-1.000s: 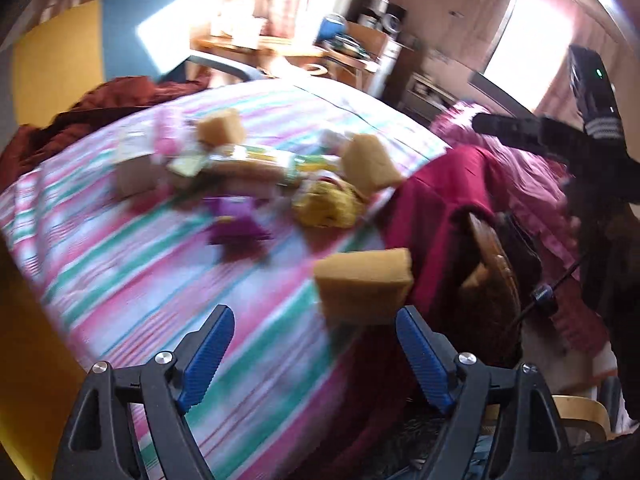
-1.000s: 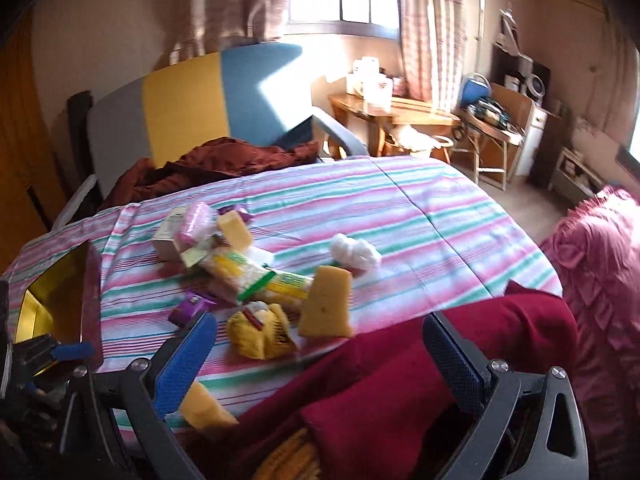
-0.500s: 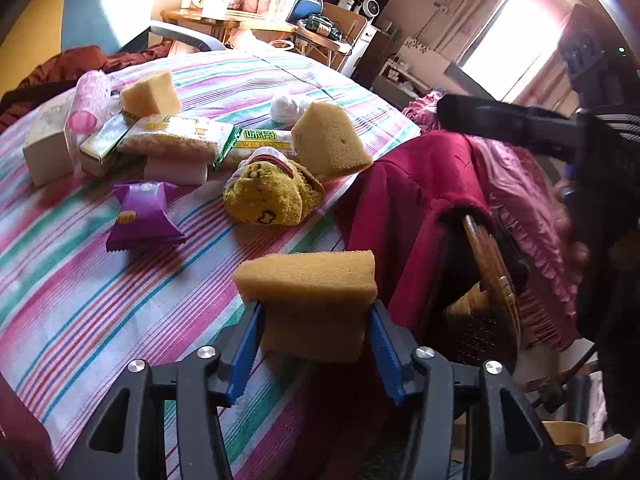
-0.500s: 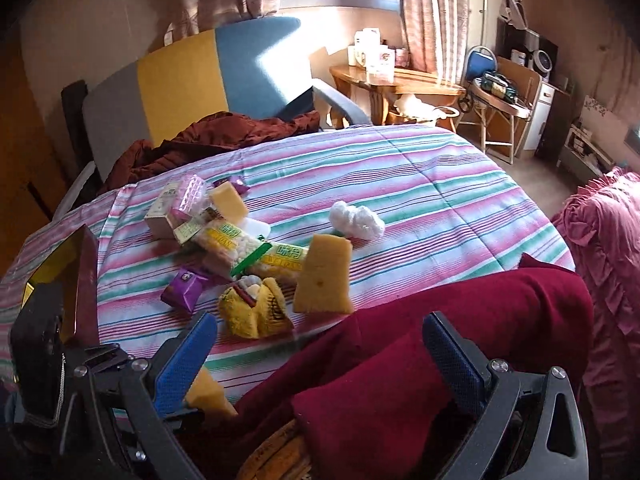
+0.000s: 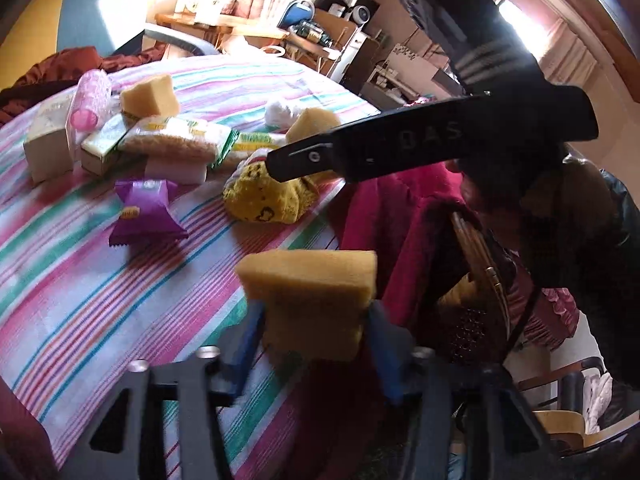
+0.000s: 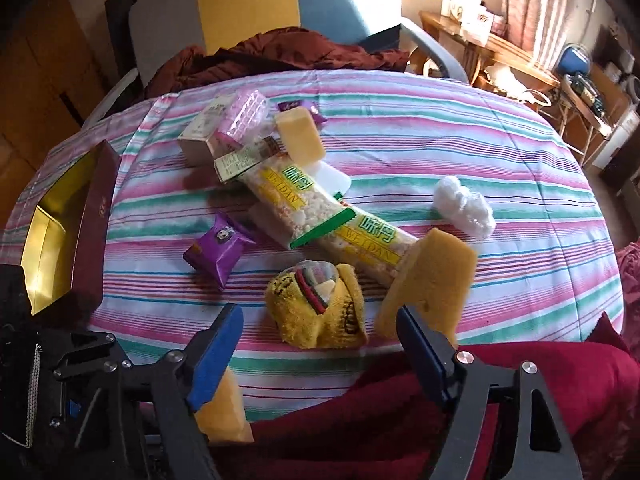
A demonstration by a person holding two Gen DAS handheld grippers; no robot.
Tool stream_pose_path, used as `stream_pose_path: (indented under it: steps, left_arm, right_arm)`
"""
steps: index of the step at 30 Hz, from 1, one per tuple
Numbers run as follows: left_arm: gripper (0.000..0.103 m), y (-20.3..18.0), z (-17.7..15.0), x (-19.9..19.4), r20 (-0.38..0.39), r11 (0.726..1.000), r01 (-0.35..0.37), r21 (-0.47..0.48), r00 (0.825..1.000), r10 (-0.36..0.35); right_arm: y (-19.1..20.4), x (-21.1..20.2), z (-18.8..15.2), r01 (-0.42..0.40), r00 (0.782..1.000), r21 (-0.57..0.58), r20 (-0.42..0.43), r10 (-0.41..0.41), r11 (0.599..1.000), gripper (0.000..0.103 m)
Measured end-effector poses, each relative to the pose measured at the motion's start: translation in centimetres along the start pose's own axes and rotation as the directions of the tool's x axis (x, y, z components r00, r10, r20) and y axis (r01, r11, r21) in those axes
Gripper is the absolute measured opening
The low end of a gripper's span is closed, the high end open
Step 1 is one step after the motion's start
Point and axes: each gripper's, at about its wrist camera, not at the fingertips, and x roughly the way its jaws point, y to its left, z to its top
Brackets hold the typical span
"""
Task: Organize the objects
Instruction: 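Grasp the yellow sponge with the left tool while the right tool grasps the yellow knitted pouch, then carry the sponge into the gold tray with the left tool while the right tool drops the pouch there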
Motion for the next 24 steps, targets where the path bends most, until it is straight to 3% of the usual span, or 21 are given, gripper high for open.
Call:
stream_pose_path:
  steps: [1, 2, 10, 14, 18, 24]
  left_arm:
    - [0.078, -0.1, 0.1, 0.6, -0.013, 1.0, -0.007, 0.002, 1.0, 0.007]
    - [0.08, -0.2, 0.1, 0.6, -0.015, 1.0, -0.015, 0.007, 1.0, 0.016]
    - [0.083, -1.6, 0.1, 0.1, 0.003, 0.997, -0.042, 0.07, 0.999, 0.042]
    - [0.083, -1.9, 0.2, 1.0, -0.008, 0.992, -0.072, 0.102, 0.997, 0.073]
    - [0.067, -1.1, 0.1, 1.8, -0.025, 0.996, -0.029, 0.082, 0.999, 0.031]
    - [0.062, 0.3, -0.3, -0.6, 0.02, 1.0, 0.013, 0.008, 1.0, -0.013]
  right_arm:
    - [0.2, 0.7, 0.2, 0.001, 1.0, -0.008, -0.018, -0.001, 1.0, 0.079]
    - [0.4, 1.3, 0.4, 0.003, 0.999, -0.014, -0.038, -0.004, 1.0, 0.08]
    - [0.7, 5.7, 1.7, 0.008, 0.984, -0.05, -0.176, -0.017, 0.999, 0.079]
    - [0.6, 6.3, 1.8, -0.007, 0.984, -0.051, -0.179, -0.003, 0.999, 0.074]
    - [0.9, 6.8, 1.8, -0.004, 0.978, -0.061, -0.207, -0.008, 0.998, 0.065]
    - [0.7, 6.5, 1.8, -0.022, 0.98, -0.046, -0.2, 0.013, 0.999, 0.057]
